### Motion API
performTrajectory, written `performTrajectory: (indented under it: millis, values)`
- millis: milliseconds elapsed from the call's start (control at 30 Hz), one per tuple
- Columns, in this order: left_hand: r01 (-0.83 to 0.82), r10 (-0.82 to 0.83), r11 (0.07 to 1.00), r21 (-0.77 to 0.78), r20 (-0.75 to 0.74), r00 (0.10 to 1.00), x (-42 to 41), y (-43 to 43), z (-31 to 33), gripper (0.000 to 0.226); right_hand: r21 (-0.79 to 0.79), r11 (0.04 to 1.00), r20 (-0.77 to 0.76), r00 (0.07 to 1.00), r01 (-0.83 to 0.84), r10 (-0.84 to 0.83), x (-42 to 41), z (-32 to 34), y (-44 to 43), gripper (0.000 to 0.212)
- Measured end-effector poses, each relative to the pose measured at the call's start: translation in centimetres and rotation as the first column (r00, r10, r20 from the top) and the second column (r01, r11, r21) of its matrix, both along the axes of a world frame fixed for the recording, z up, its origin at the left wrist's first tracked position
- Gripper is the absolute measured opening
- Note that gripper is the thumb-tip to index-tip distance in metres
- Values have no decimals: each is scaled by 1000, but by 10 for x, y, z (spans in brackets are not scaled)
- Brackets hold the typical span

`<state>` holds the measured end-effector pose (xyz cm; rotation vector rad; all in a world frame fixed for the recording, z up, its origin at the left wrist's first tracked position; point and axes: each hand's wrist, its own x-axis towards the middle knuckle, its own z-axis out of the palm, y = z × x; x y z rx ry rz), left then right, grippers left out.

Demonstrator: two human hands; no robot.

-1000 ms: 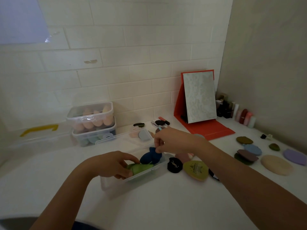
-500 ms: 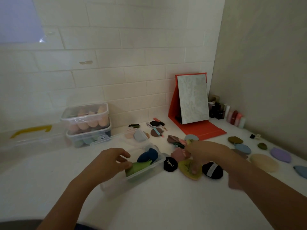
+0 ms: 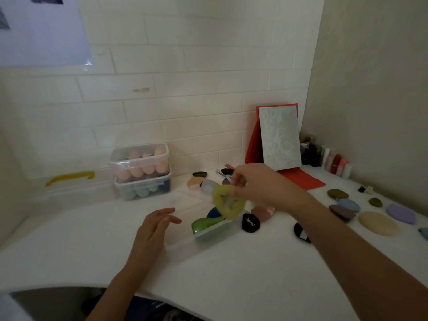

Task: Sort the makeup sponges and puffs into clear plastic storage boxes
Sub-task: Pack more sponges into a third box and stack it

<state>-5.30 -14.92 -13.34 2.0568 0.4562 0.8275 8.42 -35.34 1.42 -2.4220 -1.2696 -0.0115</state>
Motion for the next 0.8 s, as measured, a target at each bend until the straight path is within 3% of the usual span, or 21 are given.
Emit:
performTrajectory:
  millis: [100,167,267,433,567,667,800]
  values:
    - [-12,7,998,54,96,995,-2,-9,-5,43,105,993,-112,991,-60,72,-25,-17,35,11]
    - [-31,27,999,35,89,996,-2,-12,-7,28,108,992,-199,977,-59,80,-38,-31,58,14]
    - [-66,65,998,5,80,995,-5,-17,-7,24,1,998,-156,986,-63,62,-51,-47,82,20]
    - [-93,87,993,78,76,993,-9,-20,-10,38,-150,987,-82,996,-48,36,-59,-55,94,24]
    - [-149,137,959,242,67,988,-10,-24,-11,52,-230,968,-133,989,-96,67,-64,-58,94,29]
    - [-165,150,915,369,69,986,-13,-24,-16,58,-239,945,-257,953,-223,160,-58,-56,87,27]
    - [-155,145,873,462,57,988,-18,-23,-23,73,-106,933,-365,886,-345,286,-40,-44,64,21]
